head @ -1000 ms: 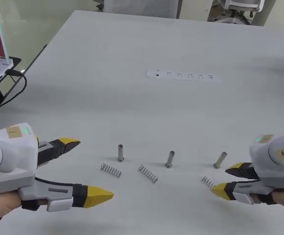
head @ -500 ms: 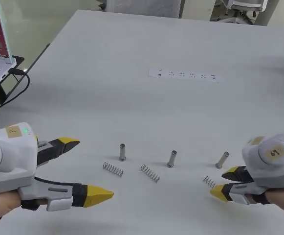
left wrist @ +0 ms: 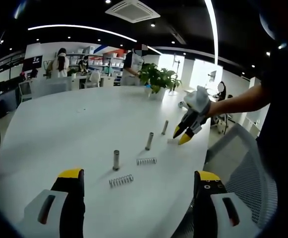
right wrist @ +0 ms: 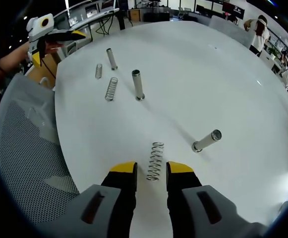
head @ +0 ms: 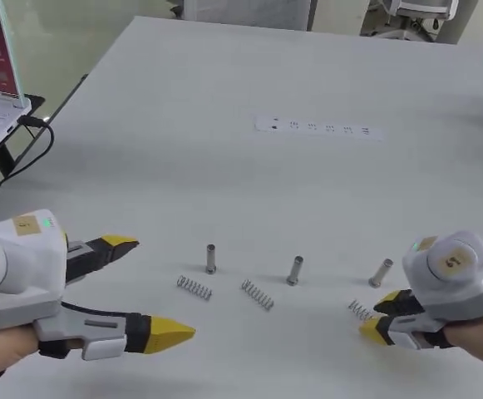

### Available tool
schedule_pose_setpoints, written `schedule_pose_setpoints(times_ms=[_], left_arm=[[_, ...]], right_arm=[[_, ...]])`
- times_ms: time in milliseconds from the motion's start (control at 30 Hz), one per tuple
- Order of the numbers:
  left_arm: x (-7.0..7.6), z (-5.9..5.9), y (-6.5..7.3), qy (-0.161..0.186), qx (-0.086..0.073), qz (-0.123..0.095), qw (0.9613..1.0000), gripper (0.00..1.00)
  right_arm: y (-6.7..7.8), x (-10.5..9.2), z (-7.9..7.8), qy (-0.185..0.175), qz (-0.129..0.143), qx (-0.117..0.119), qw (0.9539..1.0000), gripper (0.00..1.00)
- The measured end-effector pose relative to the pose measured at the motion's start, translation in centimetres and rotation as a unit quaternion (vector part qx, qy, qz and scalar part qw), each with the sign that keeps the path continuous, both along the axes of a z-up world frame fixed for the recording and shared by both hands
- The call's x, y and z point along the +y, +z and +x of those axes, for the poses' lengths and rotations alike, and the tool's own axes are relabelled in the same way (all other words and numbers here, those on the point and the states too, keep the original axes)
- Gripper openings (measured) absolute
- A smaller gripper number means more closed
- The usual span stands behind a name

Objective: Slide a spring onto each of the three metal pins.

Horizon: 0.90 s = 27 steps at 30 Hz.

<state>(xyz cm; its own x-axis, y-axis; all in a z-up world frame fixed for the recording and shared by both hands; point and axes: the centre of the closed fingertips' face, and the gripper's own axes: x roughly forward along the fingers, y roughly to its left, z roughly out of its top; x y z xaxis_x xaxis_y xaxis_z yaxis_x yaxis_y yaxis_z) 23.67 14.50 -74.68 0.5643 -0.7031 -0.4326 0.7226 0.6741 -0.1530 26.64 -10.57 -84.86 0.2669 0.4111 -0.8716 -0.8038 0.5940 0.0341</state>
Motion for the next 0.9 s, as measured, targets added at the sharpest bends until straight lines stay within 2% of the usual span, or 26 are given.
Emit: schedule_pose_setpoints(times_ms=[567, 600, 767, 833, 900], left_arm=[[0.38, -0.15, 0.0, 0.003, 0.003, 0.002, 1.0, 0.88], [0.37, -0.17, -0.03, 0.002, 0.003, 0.003, 1.0, 0.88], [0.21, -0.18, -0.05, 0.001, 0.003, 0.003, 1.0, 0.88], [0.07, -0.22, -0.01, -0.001, 0.003, 0.003, 1.0, 0.88], [0.0, -0.25, 0.1, -0.003, 0.002, 0.004, 1.0, 0.88]], right_arm=[[-0.89, -0.18, -0.17, 0.009, -0.026, 0.016, 0.9995, 0.11], [-0.84, -0.22, -0.01, 0.014, -0.029, 0.009, 0.9994, 0.1], [-0.86, -0.42, -0.04, 0.014, -0.036, 0.009, 0.9992, 0.09], [-0.51, -0.38, -0.05, 0.022, -0.04, -0.003, 0.999, 0.08], [-0.15, -0.3, -0.11, 0.022, -0.037, -0.004, 0.9991, 0.08]])
